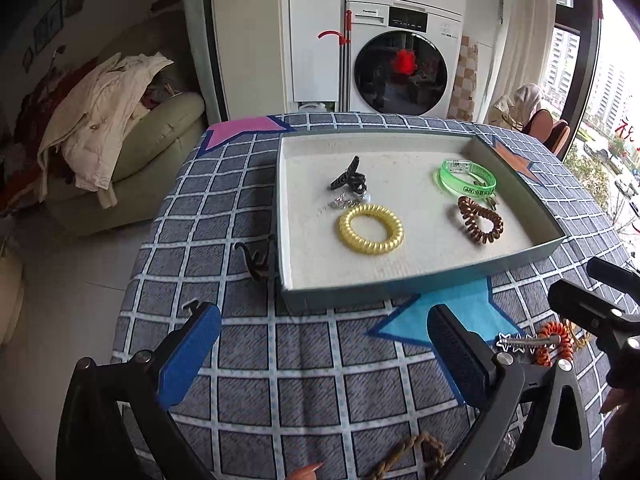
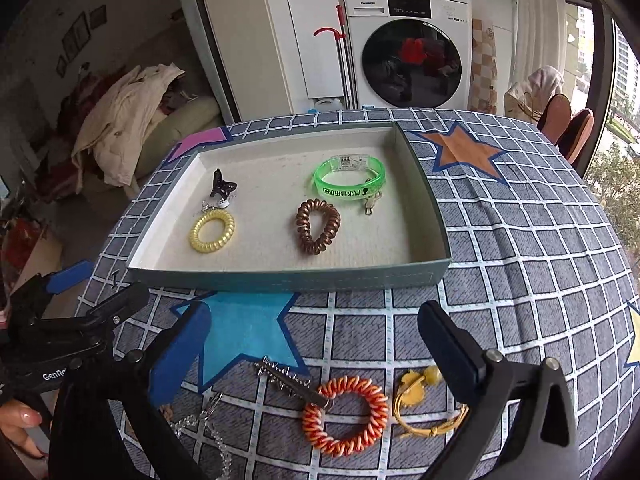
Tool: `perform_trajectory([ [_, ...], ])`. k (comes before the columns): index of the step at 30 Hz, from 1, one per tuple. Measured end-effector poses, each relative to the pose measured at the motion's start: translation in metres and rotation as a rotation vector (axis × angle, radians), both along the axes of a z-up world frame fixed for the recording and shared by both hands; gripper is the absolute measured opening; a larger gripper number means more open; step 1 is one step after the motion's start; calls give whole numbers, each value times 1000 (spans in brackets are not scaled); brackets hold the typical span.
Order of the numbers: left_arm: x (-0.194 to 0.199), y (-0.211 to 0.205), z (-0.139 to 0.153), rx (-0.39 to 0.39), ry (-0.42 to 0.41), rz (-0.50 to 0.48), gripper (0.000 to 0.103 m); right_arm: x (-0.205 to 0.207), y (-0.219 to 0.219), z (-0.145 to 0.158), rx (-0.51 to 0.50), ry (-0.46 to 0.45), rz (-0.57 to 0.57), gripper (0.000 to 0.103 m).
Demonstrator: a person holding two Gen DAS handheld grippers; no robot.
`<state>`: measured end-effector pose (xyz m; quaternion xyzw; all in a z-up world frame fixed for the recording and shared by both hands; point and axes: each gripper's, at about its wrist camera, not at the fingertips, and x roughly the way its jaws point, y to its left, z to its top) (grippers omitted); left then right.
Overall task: Organize jewelry
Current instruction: 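Withdraw both tools from the tray back over the remaining jewelry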
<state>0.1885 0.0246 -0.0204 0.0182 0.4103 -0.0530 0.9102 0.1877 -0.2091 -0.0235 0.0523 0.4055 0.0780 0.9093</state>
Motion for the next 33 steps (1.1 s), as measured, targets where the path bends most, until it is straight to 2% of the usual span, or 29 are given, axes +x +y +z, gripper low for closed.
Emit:
perform_trajectory([
  [4,-16,12,-13,-23,36,19,103,-18,2,-1,12,4,9,103],
  [10,-41,20,-28,-67,103,-20,103,-43,7,-11,-20,64,27,103],
  [16,-62,16,-35,-33,100,-32,103,-69,3,-23,-27,90,16,103],
  [26,-67,17,-42,4,111,-24,103,-79,-34,-31,-14,117,-110,103],
  [33,-66,18,-44,14,117,-26,103,-80,-57,-26,-9,91,-188,101],
])
